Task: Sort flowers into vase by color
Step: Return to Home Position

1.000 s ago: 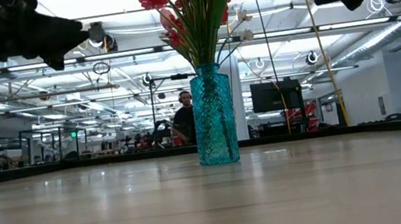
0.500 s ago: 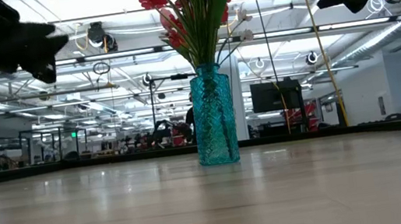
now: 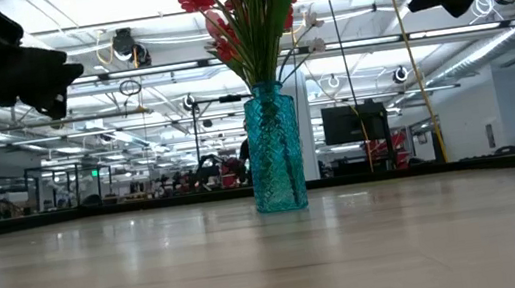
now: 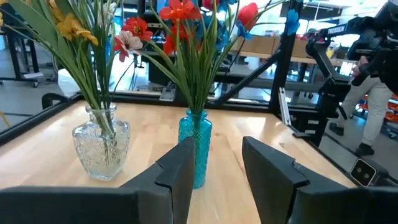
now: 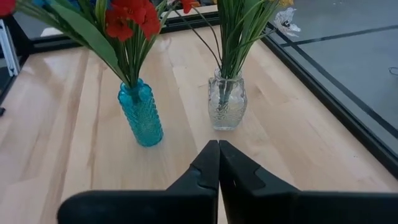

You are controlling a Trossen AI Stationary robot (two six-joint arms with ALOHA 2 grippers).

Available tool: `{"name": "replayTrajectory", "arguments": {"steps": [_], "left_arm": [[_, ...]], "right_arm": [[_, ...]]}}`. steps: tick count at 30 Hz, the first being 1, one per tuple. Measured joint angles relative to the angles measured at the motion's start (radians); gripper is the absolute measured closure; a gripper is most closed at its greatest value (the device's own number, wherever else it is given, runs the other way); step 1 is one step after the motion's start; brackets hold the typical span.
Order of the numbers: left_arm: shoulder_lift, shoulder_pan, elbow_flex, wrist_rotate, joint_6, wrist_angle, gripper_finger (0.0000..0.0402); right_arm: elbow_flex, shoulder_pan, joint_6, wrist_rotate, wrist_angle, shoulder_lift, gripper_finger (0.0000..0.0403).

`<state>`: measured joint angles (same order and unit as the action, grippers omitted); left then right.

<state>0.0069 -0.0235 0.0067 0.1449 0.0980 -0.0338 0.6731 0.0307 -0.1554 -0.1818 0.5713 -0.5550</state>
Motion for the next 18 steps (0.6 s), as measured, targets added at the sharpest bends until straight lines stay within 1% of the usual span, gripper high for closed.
{"name": "replayTrajectory", "arguments": {"steps": [5,8,12,16,18], "left_arm": [[0.001,0.000,0.000,0.000,0.000,-0.001,0.0259],[0.001,0.000,0.000,0.000,0.000,-0.001,0.0259],[0.001,0.000,0.000,0.000,-0.001,-0.002,0.0259],[0.001,0.000,0.000,0.000,-0.001,-0.002,0.0259],[0.001,0.000,0.000,0.000,-0.001,-0.002,0.0259]], "right_arm": [[-0.011,0.000,0.030,-0.001,-0.006,0.000,0.0403],[-0.078,0.000,0.046,-0.004,-0.074,0.003,0.0403],[-0.222,0.000,0.045,-0.001,-0.232,0.005,0.0403],[-0.363,0.000,-0.013,0.006,-0.465,0.007,0.0403],[-0.426,0.000,-0.040,0.039,-0.550,0.012,0.0403]]}}
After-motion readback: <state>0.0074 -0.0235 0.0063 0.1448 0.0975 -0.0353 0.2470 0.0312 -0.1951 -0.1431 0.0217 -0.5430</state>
